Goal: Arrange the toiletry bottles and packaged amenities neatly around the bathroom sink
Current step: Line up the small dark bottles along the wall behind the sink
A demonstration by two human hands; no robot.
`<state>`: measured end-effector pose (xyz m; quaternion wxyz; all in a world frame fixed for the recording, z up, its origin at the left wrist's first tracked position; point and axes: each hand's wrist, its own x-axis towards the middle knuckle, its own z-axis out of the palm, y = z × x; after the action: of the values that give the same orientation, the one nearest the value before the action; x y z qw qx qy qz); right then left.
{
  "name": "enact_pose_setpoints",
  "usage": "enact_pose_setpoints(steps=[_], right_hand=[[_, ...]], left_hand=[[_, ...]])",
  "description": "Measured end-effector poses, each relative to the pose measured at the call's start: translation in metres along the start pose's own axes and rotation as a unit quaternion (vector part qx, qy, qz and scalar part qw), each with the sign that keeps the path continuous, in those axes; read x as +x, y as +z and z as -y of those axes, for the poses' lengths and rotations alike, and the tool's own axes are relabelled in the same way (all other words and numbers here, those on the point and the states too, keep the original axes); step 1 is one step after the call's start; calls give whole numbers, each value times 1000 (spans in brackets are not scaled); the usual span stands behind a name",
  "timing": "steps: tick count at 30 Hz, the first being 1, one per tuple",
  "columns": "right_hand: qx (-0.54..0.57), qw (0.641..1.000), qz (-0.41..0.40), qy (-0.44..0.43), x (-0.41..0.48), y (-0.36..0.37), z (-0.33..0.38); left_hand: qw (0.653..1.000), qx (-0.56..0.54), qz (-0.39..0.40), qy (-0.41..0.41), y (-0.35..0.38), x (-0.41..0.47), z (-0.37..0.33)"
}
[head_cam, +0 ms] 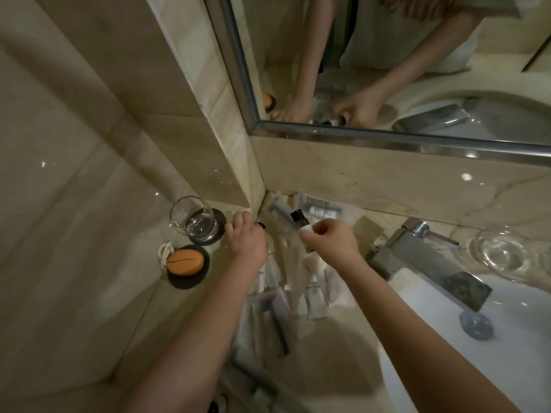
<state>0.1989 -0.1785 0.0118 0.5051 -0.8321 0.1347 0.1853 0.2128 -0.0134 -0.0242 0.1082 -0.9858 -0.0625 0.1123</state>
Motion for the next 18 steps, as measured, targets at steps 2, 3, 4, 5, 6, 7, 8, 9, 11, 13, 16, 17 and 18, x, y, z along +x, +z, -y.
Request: enact_pose_setpoints(steps=[2, 3, 4, 5, 6, 7, 8, 9, 11, 13, 16, 17, 18], right_hand=[[90, 996, 14, 10, -7, -8, -7], [138, 990, 23, 16, -10, -10, -11], [176, 984, 32, 21, -12, -11, -15], [201, 978, 42, 25, -15, -13, -18], [217, 974, 53, 27, -18, -13, -21], [228, 971, 62, 25, -20, -14, -23], [239, 968, 70, 21, -22, -16, -25], [247, 966, 77, 13, -25, -18, -26], [251, 963, 93, -4, -30, -25, -26], [237, 966, 104, -18, -35, -33, -26], [220, 970, 95, -47, -49, -48, -25], [218, 971, 84, -57, -55, -53, -26], [215, 972, 71, -67, -62, -60, -28]], left_hand=[[1000, 15, 2, -13, 2, 2, -5], [1000, 19, -1, -19, 3, 2, -7], [999, 24, -4, -24, 3, 2, -10], [999, 28, -7, -26, 4, 1, -12], [999, 31, -9, -25, 4, 2, -13], [999, 32, -12, -25, 3, 2, -14], [999, 29, -15, -26, 1, 2, -14], [999, 19, -23, -27, -3, 1, -13], [998, -23, -48, -25, -12, -4, -11], [994, -86, -72, -16, -23, -14, -9], [977, -197, -85, 5, -41, -36, -14], [965, -248, -82, 13, -48, -47, -18], [947, -311, -72, 16, -54, -57, -22]])
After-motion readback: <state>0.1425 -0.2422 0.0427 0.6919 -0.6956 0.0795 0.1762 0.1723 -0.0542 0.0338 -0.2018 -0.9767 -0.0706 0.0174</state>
